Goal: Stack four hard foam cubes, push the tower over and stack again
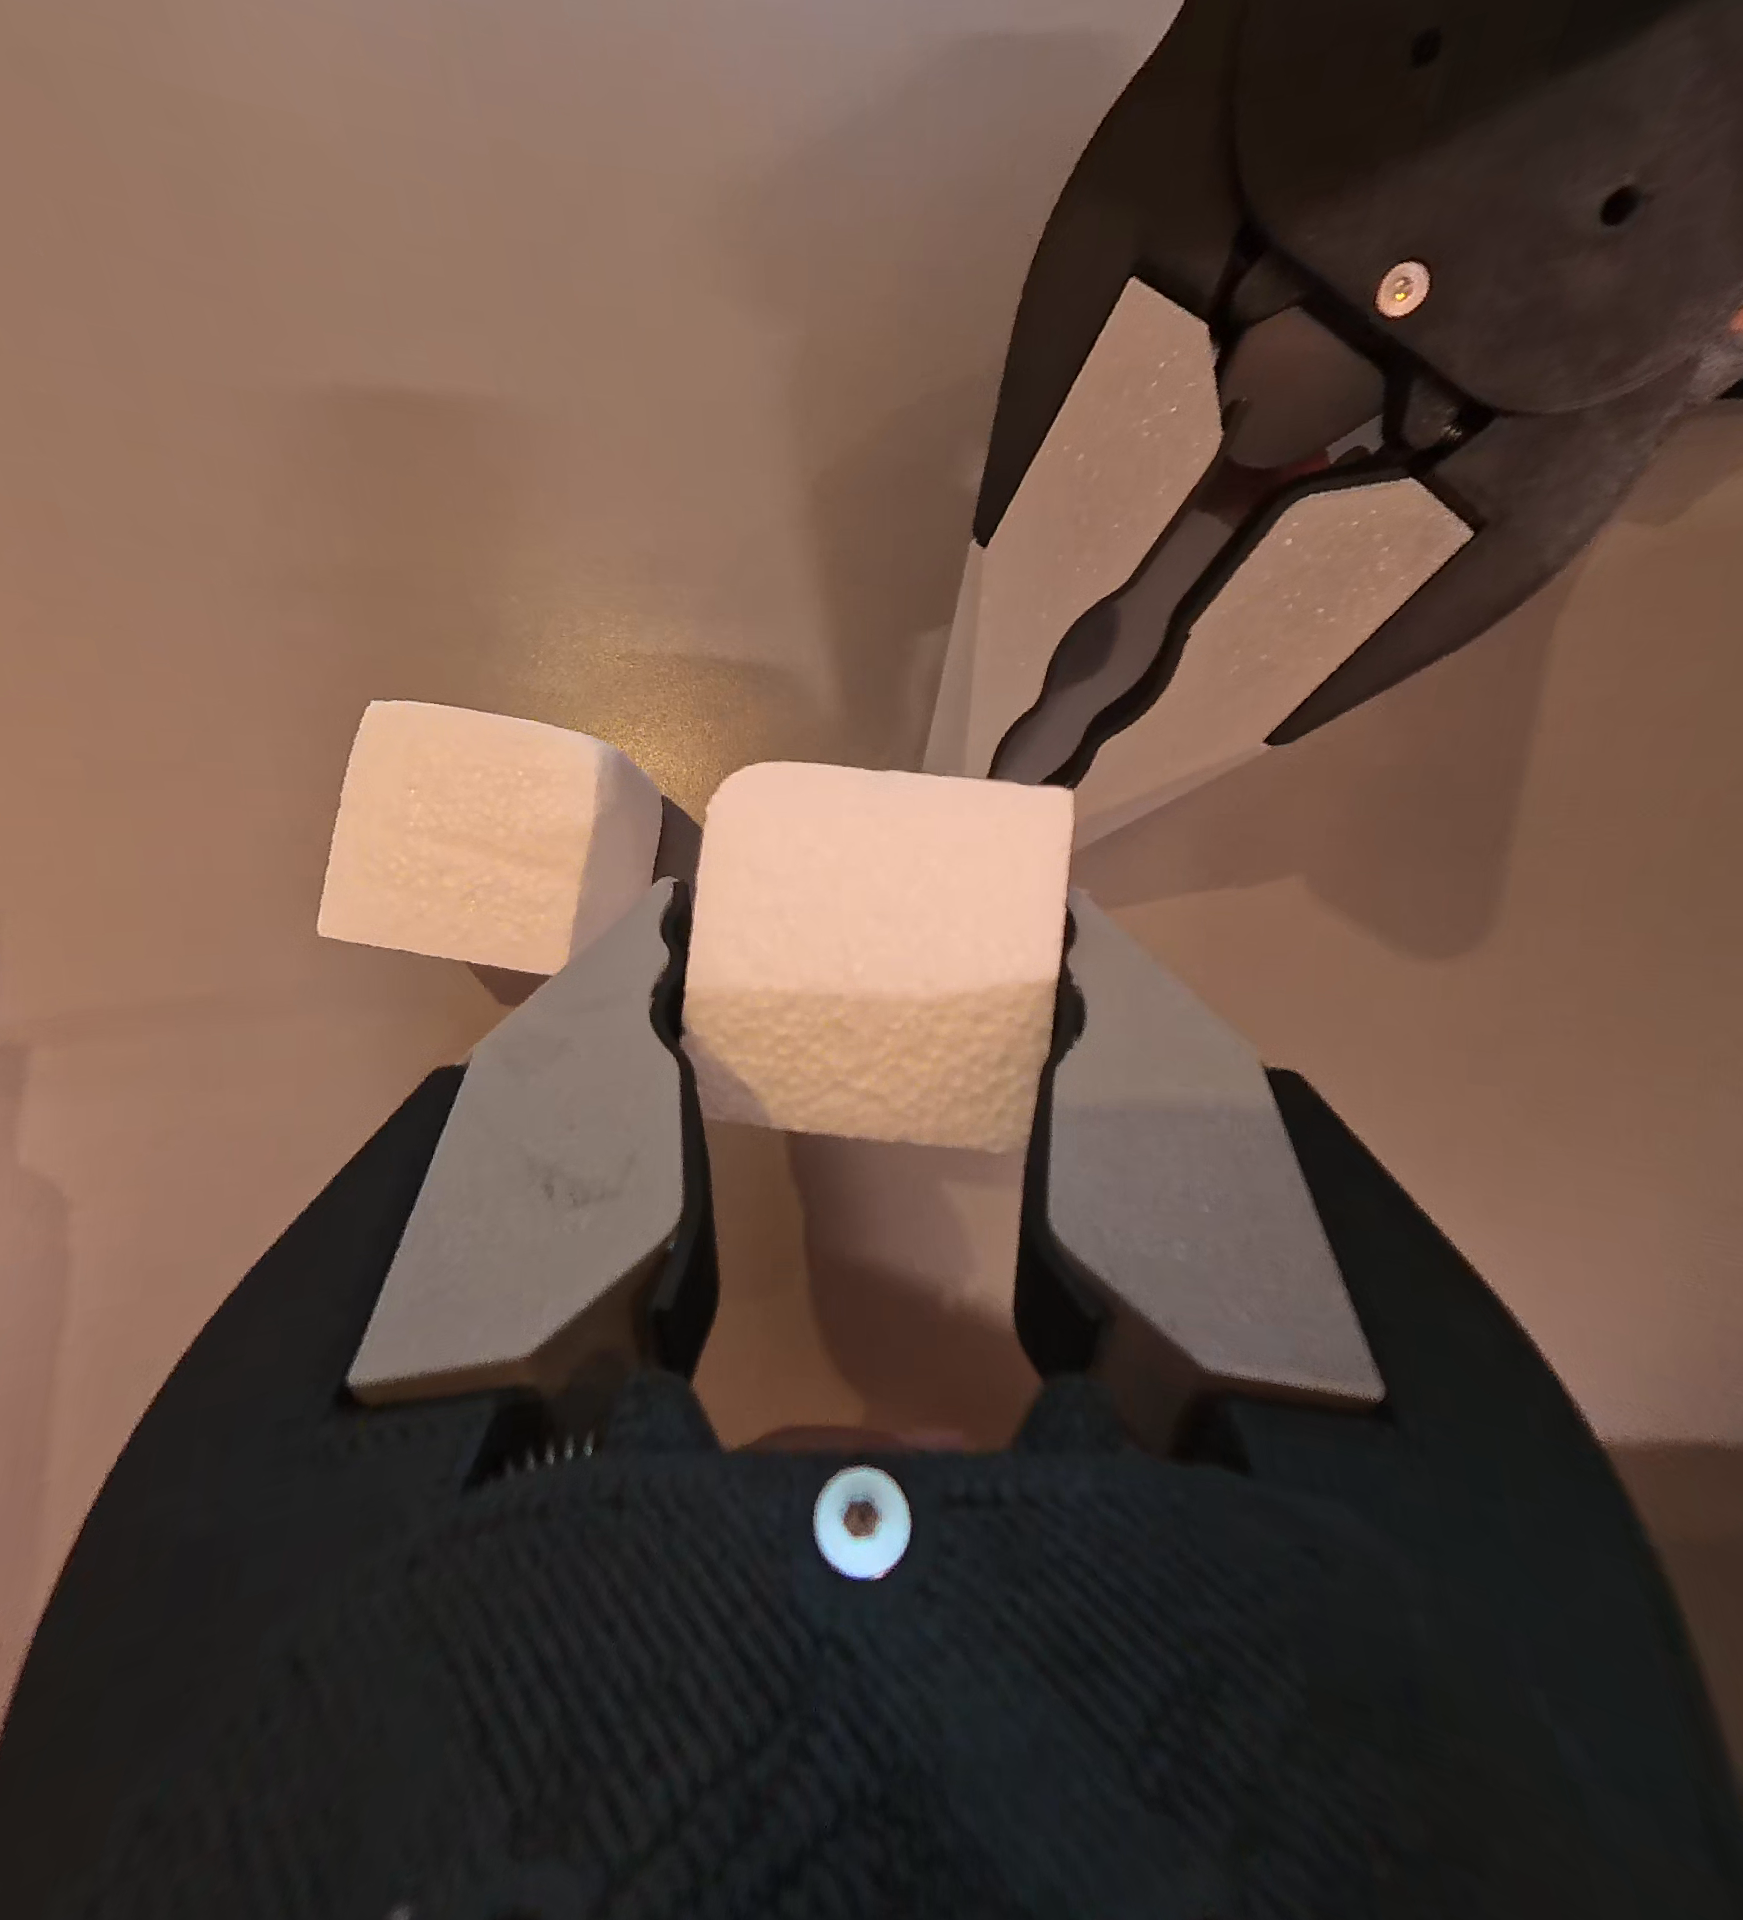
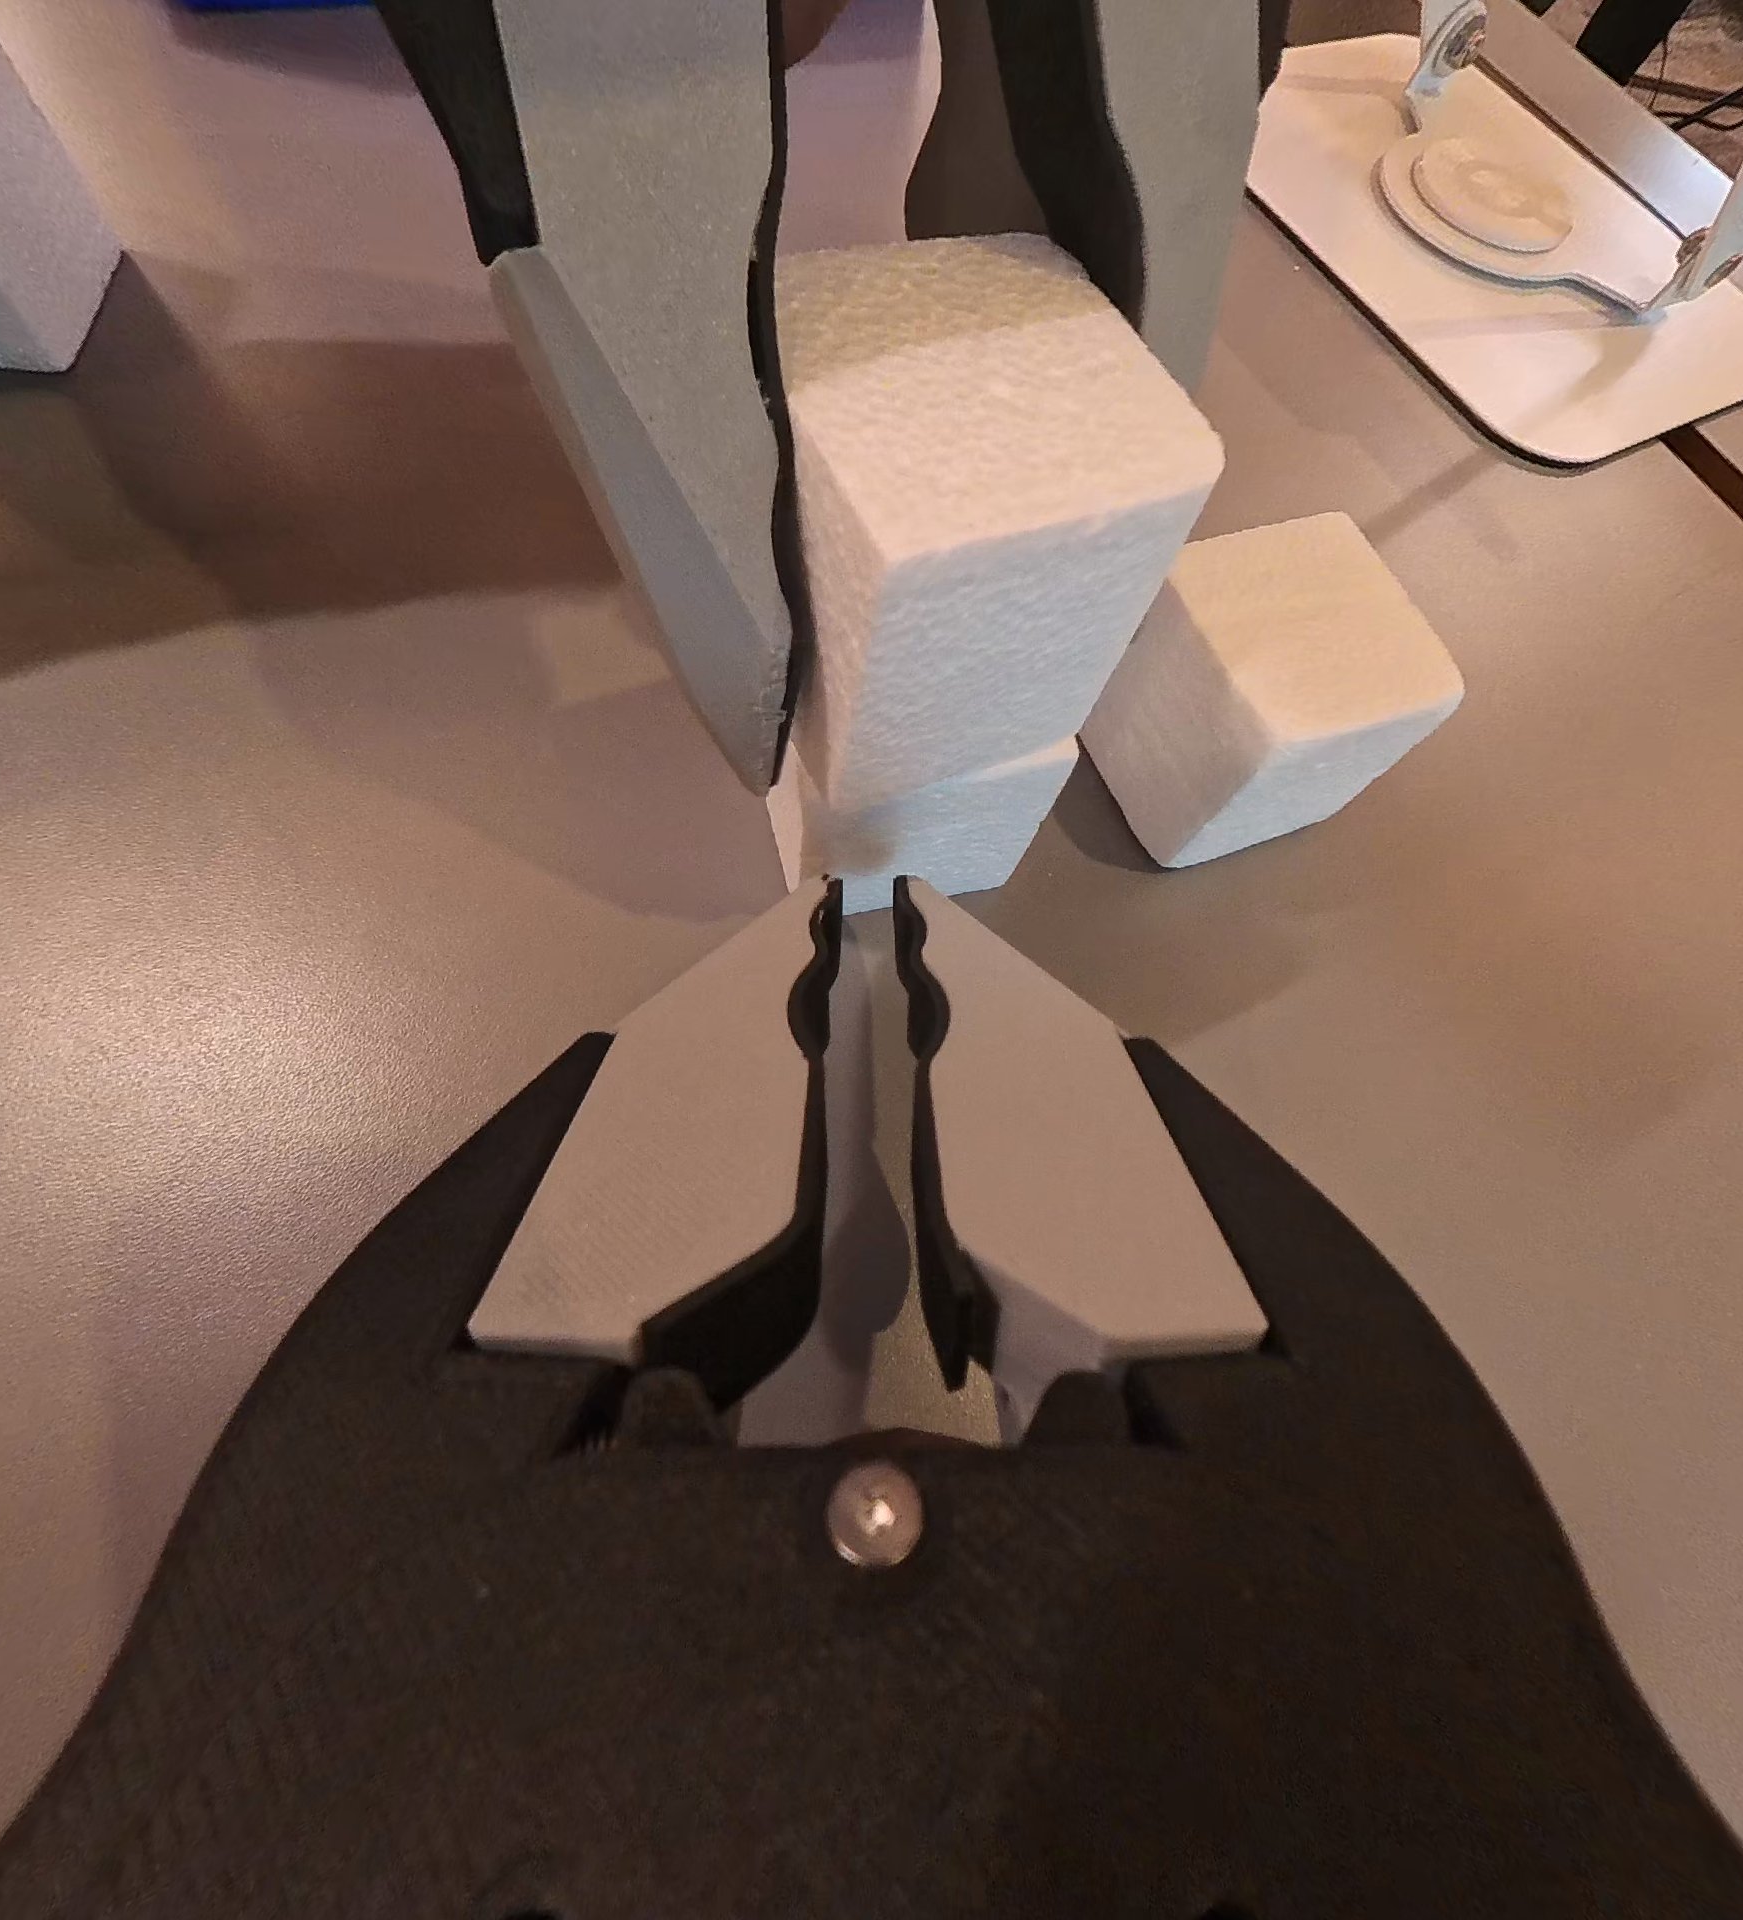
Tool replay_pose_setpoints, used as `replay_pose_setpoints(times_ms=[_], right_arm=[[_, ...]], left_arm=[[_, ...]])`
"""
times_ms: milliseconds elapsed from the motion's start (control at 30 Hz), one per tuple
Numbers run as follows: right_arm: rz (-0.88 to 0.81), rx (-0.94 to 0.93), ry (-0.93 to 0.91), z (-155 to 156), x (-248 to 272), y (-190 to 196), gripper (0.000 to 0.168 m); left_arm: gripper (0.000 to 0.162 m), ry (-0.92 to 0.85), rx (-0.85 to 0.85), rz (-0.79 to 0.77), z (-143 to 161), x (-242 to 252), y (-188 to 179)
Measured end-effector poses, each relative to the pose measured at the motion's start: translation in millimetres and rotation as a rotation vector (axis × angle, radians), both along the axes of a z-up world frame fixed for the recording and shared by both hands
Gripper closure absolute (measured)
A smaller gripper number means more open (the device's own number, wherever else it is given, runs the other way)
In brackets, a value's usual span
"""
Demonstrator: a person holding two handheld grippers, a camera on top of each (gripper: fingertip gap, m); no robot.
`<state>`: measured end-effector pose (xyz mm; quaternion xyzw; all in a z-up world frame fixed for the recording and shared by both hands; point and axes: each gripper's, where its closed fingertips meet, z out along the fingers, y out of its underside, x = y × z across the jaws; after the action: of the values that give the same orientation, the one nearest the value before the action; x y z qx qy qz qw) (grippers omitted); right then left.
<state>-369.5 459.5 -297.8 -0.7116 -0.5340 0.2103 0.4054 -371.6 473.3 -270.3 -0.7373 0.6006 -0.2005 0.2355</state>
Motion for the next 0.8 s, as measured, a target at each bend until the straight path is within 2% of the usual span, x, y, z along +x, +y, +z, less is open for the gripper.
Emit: replay_pose_setpoints(times_ms=[167, 267, 500, 800], right_arm=[[-0.001, -0.001, 0.0, 0.1, 0.1, 0.1, 0.161], [0.0, -0.002, -0.001, -0.2, 0.1, -0.1, 0.161], [0.001, -0.001, 0.001, 0.1, -0.1, -0.4, 0.161], [-0.001, 0.004, 0.002, 1.2, 0.1, -0.3, 0.161]], left_arm=[[0.094, -0.017, -0.025, 0.01, 1.1, 0.3, -0.9], [0.084, -0.021, -0.021, 0.029, 1.2, -1.1, 2.6], [0.08, -0.05, -0.01, 0.055, 10.0, -5.1, 3.6], [0.07, -0.113, 0.083, 0.169, 56.1, -44.8, -13.9]])
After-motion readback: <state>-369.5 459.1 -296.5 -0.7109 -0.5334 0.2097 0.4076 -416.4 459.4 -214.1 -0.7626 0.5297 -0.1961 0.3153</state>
